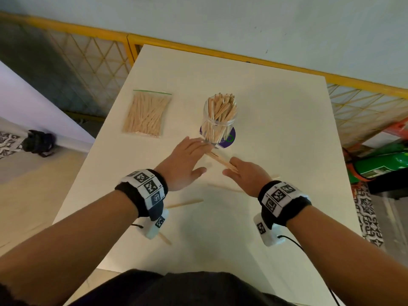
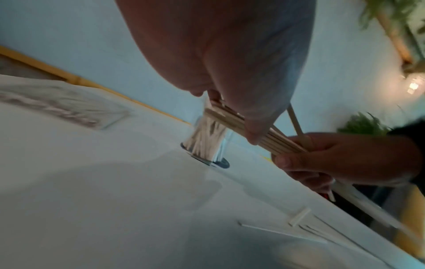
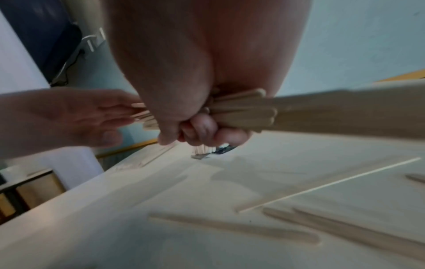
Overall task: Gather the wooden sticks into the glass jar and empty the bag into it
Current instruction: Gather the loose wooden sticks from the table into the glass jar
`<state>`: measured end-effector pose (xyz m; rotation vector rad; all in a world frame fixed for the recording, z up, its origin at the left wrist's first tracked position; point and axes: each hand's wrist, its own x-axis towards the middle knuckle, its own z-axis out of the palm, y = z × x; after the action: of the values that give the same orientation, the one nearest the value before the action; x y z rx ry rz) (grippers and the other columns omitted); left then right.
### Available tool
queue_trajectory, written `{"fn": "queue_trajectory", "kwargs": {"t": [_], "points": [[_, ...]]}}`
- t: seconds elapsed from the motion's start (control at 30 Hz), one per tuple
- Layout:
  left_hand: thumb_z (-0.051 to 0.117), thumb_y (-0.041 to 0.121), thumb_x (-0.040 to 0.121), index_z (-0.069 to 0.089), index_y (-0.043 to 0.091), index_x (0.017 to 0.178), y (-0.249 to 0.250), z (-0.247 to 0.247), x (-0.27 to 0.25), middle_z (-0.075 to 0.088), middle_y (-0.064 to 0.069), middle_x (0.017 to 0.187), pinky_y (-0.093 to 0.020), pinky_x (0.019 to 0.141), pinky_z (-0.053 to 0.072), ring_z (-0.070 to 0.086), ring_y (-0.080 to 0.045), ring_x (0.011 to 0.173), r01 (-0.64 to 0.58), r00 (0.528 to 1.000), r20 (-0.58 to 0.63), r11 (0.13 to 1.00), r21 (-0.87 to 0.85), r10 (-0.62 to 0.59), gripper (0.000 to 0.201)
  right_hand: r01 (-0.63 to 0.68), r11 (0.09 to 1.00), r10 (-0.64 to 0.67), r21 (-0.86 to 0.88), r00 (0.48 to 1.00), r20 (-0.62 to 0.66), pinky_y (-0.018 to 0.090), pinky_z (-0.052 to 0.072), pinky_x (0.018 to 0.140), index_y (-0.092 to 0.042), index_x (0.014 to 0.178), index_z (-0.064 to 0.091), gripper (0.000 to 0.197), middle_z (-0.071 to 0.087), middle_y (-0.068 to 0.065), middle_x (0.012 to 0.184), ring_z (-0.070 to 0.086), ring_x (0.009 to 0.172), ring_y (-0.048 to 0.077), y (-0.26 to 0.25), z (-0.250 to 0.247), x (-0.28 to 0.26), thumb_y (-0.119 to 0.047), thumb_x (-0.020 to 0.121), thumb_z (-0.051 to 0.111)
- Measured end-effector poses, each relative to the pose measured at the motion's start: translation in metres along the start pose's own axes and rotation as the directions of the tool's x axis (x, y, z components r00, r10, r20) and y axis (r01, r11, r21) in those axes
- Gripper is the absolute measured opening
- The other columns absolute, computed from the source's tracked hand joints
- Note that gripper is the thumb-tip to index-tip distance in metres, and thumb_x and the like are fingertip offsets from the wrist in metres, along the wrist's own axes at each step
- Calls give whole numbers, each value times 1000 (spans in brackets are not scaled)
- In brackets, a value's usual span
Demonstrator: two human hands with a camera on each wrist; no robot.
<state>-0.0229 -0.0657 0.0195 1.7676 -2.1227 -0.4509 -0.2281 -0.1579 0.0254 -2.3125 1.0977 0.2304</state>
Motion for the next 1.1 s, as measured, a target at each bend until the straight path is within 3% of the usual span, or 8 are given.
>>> {"fn": "queue_trajectory", "kwargs": {"t": [0.13, 0.23, 0.4, 0.5, 0.67, 0.8, 0.93, 1.1], "points": [[53, 40, 93, 34, 12, 148, -8, -10, -52, 37, -6, 152, -33, 114, 25, 30, -23, 136, 85, 994, -55, 993, -85, -90, 65, -41, 996, 47, 73, 995, -90, 33, 35, 54, -19, 75, 43, 39, 50, -1, 62, 49, 60, 22, 11, -8, -12, -54, 90, 48], [37, 68, 85, 48, 14, 137, -14, -9, -92, 49, -4, 136, -32, 108, 34, 38, -20, 124, 203, 976, 96, 975, -86, -195, 75, -65, 996, 70, 64, 995, -77, 29, 32, 51, -22, 71, 44, 38, 50, -3, 62, 49, 59, 19, 16, -4, -20, -53, 92, 47], [58, 49, 67, 61, 27, 123, -31, 5, -154, 48, 9, 121, -29, 100, 39, 41, -12, 110, 295, 916, 318, 948, -119, -245, 60, -103, 991, 104, 83, 994, -11, 34, 38, 60, -24, 70, 44, 35, 51, -3, 64, 51, 62, 21, 19, 14, -29, -52, 92, 46], [78, 37, 71, 67, 25, 122, -36, 13, -171, 45, 12, 119, -24, 95, 36, 43, -11, 105, 277, 928, 296, 951, -136, -227, 54, -116, 986, 116, 118, 993, 9, 35, 39, 61, -17, 79, 53, 36, 53, 0, 66, 51, 63, 22, 14, 23, -32, -50, 93, 47], [77, 25, 80, 72, 20, 116, -35, 20, -166, 51, 14, 112, -23, 90, 44, 45, 5, 97, 235, 968, 130, 955, -183, -214, 37, -114, 972, 120, 207, 993, -20, 33, 37, 57, -11, 88, 57, 39, 53, 1, 66, 50, 61, 21, 8, 28, -37, -48, 94, 46], [54, 45, 87, 62, 22, 131, -20, 29, -140, 50, 2, 120, -15, 94, 36, 50, -5, 104, 300, 946, 176, 941, -157, -272, 51, -123, 954, 140, 274, 989, -42, 32, 37, 59, -9, 90, 58, 40, 53, 2, 68, 49, 62, 20, 7, 22, -48, -47, 94, 46], [52, 22, 97, 69, 8, 116, 1, 38, -97, 55, -8, 124, -33, 102, 38, 50, -25, 115, 280, 939, 217, 959, -37, -265, 29, -159, 934, 192, 321, 979, -75, 29, 34, 56, -16, 78, 53, 35, 48, -2, 63, 45, 59, 17, 12, 14, -59, -46, 94, 48], [39, 21, 100, 53, 4, 123, 15, 40, -63, 46, -14, 133, -36, 98, 39, 44, -30, 121, 279, 896, 288, 933, 226, -337, 32, -208, 871, 294, 444, 946, -134, 30, 34, 56, -25, 66, 44, 34, 47, -3, 62, 44, 57, 15, 24, 4, -74, -44, 93, 51]]}}
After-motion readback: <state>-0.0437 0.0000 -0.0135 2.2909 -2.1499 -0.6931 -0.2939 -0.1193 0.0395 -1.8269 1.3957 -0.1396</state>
